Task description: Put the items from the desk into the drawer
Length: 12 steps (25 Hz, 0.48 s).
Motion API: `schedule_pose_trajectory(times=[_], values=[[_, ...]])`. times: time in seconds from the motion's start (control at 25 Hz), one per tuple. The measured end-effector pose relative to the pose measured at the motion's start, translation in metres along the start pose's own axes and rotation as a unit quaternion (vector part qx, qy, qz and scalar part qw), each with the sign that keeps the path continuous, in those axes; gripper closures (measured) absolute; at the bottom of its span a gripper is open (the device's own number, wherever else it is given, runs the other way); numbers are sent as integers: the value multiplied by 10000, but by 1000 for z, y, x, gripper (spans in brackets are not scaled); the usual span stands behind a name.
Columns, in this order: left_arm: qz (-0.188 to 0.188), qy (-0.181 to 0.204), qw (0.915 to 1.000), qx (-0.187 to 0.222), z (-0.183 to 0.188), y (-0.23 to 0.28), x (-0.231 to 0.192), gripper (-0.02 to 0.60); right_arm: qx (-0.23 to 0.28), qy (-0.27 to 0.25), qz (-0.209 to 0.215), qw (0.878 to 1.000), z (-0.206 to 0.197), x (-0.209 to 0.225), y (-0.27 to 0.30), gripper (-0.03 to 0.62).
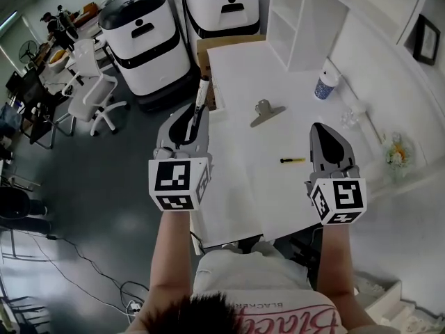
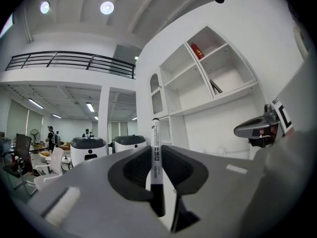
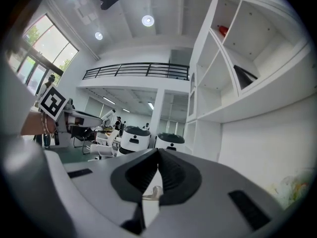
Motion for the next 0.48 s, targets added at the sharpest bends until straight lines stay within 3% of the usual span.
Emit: schedule_pose_trajectory(times=[0.48], values=[[371, -230, 9975, -560, -44, -17, -38, 506, -423, 120, 300, 9986, -25, -31, 13, 586]])
Point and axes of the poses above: the fingertips, and each gripper's own axes: y forward along the fingers, x to its right, z out of its top, the point moved 7 cm from there along -y, backward along the fingers, and after that the axes turned 12 degrees about x, right-handed, at the moved point
